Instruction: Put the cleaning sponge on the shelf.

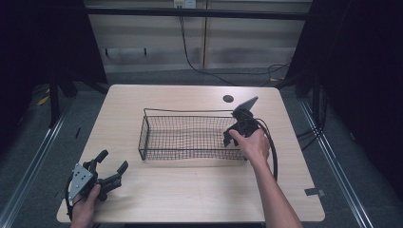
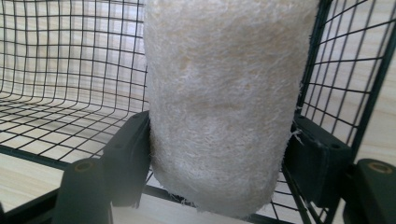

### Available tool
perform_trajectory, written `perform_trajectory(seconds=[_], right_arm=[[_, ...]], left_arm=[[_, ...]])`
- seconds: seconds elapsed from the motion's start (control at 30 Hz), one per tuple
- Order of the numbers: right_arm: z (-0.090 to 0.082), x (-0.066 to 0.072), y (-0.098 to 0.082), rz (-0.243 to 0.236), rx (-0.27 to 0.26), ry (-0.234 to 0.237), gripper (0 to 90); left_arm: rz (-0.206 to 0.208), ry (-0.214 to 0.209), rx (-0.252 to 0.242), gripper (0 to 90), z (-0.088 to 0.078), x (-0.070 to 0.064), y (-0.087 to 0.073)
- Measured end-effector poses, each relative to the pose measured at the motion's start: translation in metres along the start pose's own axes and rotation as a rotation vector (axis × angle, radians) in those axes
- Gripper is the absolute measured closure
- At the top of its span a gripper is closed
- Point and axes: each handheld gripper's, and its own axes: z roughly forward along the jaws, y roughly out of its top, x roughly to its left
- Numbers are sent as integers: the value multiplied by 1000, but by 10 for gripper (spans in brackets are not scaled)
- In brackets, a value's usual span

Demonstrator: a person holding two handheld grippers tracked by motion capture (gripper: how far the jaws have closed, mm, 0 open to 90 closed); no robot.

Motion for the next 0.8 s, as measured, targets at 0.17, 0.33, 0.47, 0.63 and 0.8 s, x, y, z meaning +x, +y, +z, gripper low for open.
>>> perform_trajectory(seconds=[0.17,0.33,0.47,0.63,0.8], right_arm=[[3,2,0,11,9,-19,295],[10,3,0,8,17,-45,295],[11,3,1,23,20,-48,295],[15,3,1,29,32,-45,295],[18,3,1,24,37,-45,294]], left_arm=[[3,1,0,157,0,0,0],[3,1,0,157,0,0,0],[3,1,0,157,0,0,0],[4,1,-1,157,0,0,0],[3,1,0,157,0,0,0]])
